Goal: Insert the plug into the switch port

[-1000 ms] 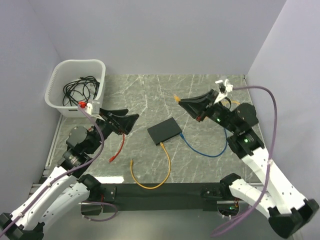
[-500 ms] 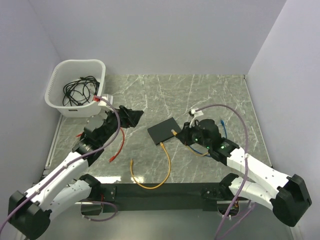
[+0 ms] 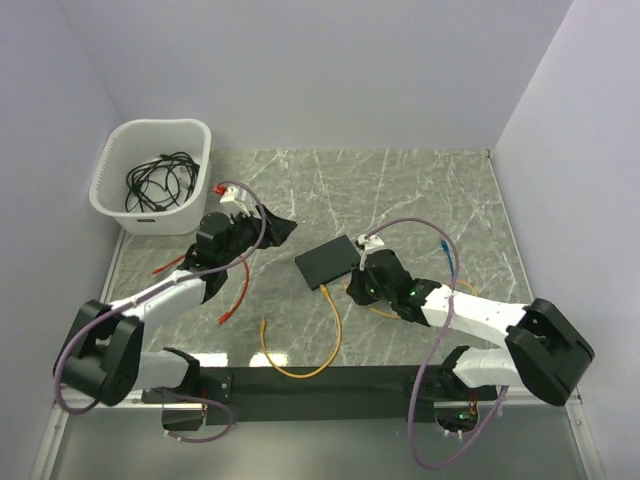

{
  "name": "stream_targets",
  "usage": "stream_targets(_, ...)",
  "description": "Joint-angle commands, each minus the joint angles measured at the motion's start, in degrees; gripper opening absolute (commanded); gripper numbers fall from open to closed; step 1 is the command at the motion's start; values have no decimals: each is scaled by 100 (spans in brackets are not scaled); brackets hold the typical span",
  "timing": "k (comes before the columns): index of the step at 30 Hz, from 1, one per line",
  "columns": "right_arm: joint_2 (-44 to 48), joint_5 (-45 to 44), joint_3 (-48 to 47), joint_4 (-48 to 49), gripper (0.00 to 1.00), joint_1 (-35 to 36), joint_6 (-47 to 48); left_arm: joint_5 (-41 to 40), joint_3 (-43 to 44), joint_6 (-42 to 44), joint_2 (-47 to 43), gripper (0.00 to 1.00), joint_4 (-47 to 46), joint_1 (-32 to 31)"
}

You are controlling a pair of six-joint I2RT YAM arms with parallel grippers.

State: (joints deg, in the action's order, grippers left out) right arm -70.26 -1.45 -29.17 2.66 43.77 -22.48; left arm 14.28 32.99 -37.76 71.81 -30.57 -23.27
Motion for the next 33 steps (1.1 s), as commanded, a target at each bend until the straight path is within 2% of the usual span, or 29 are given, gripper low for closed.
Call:
stream_targets(1, -233, -241, -159, 367, 0, 114, -72, 320, 146, 31, 384, 76, -801, 33)
stream_targets(7, -620, -434, -353, 420, 0, 176, -107, 531, 401, 67, 1343, 74, -1109, 42)
stream_targets(12, -779, -549, -520, 429, 0, 255, -151, 1023, 383, -135, 2089, 72, -1943, 94)
stream_targets(33, -1147, -1261, -590, 947, 0, 492, -494, 2087, 576, -495, 3435, 68, -2920, 103)
